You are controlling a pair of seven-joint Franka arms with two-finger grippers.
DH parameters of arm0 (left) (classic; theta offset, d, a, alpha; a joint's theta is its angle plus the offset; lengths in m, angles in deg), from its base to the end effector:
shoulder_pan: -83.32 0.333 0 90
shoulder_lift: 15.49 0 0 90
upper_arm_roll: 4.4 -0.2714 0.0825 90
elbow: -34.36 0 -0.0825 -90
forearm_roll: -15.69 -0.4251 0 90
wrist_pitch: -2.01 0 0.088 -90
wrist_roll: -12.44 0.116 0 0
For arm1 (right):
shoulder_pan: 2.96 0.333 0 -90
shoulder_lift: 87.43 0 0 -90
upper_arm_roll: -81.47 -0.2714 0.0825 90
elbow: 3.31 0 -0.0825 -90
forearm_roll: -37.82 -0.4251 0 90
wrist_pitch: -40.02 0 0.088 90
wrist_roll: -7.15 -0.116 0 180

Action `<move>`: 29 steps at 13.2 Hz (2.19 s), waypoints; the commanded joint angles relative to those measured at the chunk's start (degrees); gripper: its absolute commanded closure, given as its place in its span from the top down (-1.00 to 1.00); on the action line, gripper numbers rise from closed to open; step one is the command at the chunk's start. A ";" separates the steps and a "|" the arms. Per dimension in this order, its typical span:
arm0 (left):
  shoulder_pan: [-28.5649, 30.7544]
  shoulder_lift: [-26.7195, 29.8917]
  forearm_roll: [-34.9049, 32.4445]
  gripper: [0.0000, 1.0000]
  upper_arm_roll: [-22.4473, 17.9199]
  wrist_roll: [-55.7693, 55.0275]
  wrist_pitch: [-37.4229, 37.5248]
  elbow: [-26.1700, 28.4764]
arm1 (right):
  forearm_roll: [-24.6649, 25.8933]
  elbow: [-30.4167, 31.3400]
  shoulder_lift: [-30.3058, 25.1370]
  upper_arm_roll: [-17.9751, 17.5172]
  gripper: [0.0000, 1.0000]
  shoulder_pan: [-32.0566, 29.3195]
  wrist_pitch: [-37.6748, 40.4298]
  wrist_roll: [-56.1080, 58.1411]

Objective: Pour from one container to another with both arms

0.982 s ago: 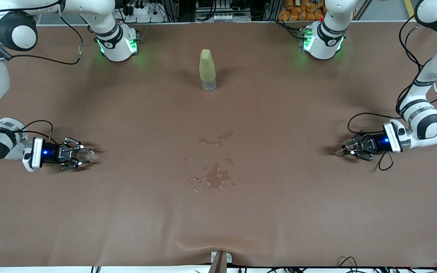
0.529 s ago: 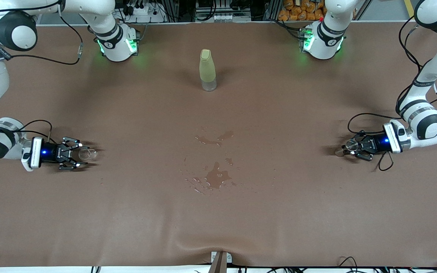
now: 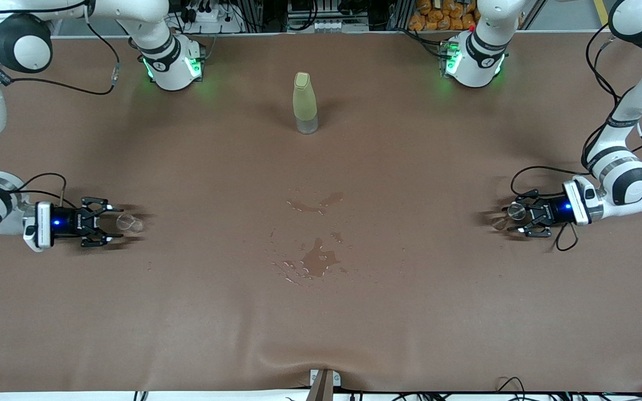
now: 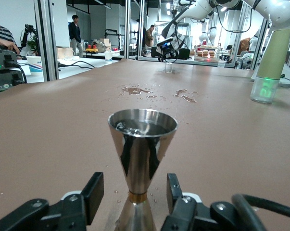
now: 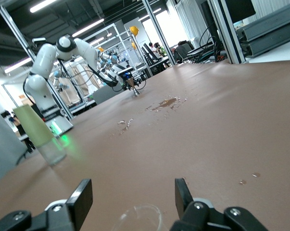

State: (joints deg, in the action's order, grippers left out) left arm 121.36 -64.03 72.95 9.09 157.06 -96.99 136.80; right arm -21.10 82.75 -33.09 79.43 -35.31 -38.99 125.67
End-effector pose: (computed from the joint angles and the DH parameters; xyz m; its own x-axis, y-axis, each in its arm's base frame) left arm 0.5440 0.1413 0.0282 0.0909 -0.2417 0.9661 -0.9915 -0.1131 0.0650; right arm 0.5688 -0.2039 0.0602 0.4525 0.1357 0.8814 0.8918 -0.0682 -0.4473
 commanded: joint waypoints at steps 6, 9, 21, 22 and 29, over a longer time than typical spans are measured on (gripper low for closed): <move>3.18 2.13 -12.08 1.00 -0.31 -21.62 6.97 -10.32 | 1.44 -7.73 -7.49 -4.36 0.85 0.44 3.25 -29.62; 2.92 8.09 -12.53 1.00 0.21 -33.92 8.03 -11.12 | 1.79 -10.56 -13.78 -7.62 0.90 2.19 1.42 -43.07; -2.53 27.54 -36.76 1.00 15.66 -106.94 8.03 -19.81 | 18.56 -10.39 -38.67 -7.63 1.00 16.70 -8.08 -89.67; -2.53 27.97 -39.74 1.00 17.34 -112.83 8.03 -20.00 | 20.05 -9.86 -40.95 -7.28 1.00 17.14 -8.17 -92.05; -4.56 32.71 -56.56 1.00 24.39 -147.76 8.03 -20.00 | 42.82 -9.94 -50.20 4.97 1.00 31.25 -3.18 -113.15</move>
State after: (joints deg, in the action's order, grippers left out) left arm 116.65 -33.54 18.32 33.08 13.18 -89.08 116.43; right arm 18.47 70.98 -81.10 75.96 -11.24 -43.55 16.10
